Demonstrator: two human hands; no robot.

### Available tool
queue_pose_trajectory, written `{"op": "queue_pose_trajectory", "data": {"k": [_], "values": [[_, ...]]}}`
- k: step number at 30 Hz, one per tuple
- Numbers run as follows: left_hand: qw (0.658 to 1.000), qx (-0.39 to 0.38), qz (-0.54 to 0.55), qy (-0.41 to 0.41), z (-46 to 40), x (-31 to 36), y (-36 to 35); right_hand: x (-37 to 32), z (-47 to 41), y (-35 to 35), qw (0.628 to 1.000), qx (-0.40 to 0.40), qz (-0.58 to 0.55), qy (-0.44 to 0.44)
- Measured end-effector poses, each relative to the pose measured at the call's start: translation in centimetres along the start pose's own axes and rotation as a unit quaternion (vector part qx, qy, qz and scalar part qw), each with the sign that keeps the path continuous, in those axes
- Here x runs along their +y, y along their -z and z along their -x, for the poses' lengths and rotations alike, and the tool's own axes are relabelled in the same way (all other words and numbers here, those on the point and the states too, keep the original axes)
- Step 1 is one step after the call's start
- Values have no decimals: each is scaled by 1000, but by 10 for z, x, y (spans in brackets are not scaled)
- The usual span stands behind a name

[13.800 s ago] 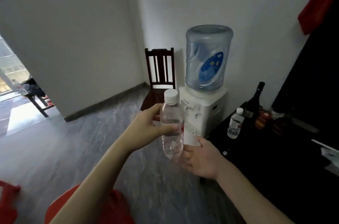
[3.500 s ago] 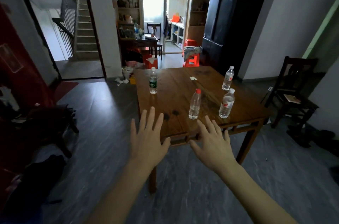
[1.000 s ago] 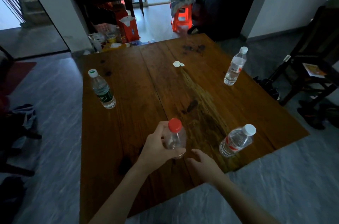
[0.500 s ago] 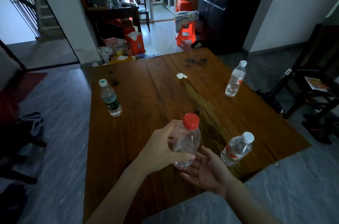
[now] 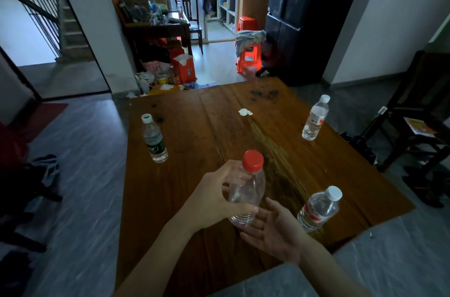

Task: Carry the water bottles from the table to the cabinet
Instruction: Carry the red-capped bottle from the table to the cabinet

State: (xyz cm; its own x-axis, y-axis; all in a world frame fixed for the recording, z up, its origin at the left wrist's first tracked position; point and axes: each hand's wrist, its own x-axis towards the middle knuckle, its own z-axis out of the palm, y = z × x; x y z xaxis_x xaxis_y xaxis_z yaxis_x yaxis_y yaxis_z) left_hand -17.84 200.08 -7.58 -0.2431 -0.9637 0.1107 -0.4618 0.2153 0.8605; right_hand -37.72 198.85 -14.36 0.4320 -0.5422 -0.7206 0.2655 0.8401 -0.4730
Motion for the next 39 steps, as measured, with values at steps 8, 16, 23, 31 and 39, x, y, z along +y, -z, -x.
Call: {"op": "queue_pose_trajectory", "data": {"k": [8,16,23,31,39], "values": [[999,42,-7,21,19,-6,45,-4,-10,-52,998,-32,55,-4],[988,141,-17,56,44,-10,81,-5,-38,-101,990,-70,121,-31],[947,295,-18,127,84,-13,101,-4,-71,-146,960,-162,201,-105],[850,463,-76,239,196,26,88,68,-75,-205,885,-251,312,-236],[700,616,-129,338,347,105,24,201,12,-253,762,-350,437,-327]]}}
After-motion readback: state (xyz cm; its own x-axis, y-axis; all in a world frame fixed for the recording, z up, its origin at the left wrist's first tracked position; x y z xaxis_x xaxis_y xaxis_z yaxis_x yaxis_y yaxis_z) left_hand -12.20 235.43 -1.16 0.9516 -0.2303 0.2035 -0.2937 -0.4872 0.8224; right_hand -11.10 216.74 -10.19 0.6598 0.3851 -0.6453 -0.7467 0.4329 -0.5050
